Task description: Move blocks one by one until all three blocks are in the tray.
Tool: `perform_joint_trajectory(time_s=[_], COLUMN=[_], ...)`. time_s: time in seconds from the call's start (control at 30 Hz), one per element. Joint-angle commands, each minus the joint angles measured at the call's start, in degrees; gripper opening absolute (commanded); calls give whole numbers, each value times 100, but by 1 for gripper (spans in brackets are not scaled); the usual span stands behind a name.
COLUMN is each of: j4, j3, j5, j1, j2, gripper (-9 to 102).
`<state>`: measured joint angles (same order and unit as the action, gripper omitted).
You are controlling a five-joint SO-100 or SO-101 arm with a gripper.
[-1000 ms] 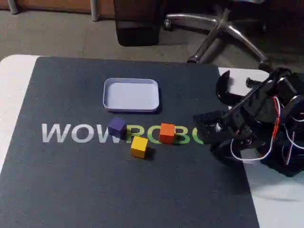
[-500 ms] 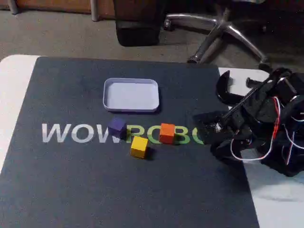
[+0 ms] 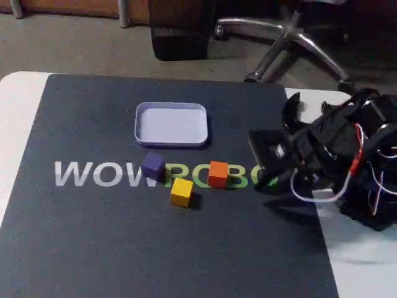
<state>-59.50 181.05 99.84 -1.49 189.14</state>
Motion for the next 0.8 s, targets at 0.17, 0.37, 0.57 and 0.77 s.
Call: perform_joint_trajectory(time_s=[0.17, 0.37, 0.57, 0.77], j4=[-940, -2074, -2487, -2593], j3=[-1872, -3111, -4711, -6407], j5=[-378, -369, -729, -1397], j1=[26, 185, 378, 554], j2=[44, -466, -2373, -4157], gripper=[-8, -8, -8, -8])
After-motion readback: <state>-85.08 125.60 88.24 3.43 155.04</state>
